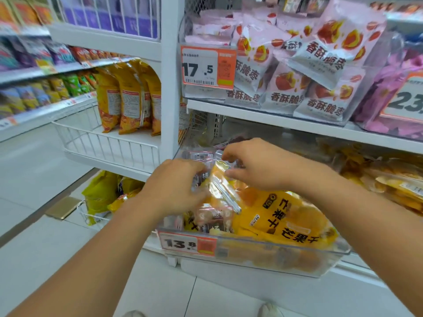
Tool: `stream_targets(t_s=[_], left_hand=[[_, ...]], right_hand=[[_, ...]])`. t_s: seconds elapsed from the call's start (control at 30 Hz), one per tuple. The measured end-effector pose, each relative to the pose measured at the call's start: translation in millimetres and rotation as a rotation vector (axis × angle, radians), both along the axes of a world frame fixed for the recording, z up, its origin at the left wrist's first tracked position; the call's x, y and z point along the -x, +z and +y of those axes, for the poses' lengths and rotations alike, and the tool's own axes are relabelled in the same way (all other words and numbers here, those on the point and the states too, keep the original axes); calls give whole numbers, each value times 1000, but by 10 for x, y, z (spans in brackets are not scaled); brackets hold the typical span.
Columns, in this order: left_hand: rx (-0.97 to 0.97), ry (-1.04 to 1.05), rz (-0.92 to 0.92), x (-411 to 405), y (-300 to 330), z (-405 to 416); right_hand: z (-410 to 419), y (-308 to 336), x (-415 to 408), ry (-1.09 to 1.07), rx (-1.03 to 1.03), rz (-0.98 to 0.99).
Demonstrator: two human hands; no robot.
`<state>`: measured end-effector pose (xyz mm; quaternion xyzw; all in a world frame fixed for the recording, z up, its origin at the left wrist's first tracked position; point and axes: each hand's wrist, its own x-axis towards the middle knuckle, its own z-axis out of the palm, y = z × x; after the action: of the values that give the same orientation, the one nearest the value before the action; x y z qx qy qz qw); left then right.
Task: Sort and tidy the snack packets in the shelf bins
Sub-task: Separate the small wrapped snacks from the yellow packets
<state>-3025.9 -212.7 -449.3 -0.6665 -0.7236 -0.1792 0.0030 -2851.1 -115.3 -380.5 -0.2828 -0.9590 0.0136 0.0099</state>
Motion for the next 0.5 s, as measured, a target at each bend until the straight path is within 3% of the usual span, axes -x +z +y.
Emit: stream_targets(t_s=[0.1, 0.2, 0.4, 0.5], left_hand=[[66, -6, 73, -3, -3, 56], [132, -27, 180, -17, -23, 91], [141, -21, -153, 54, 47, 34], [41, 23, -328, 177, 97, -47]], right_hand=[[344, -166, 566, -71, 3, -291], [424, -261, 795, -111, -106, -332], [379, -326, 758, -291, -153, -165], [400, -270, 743, -297, -119, -91]])
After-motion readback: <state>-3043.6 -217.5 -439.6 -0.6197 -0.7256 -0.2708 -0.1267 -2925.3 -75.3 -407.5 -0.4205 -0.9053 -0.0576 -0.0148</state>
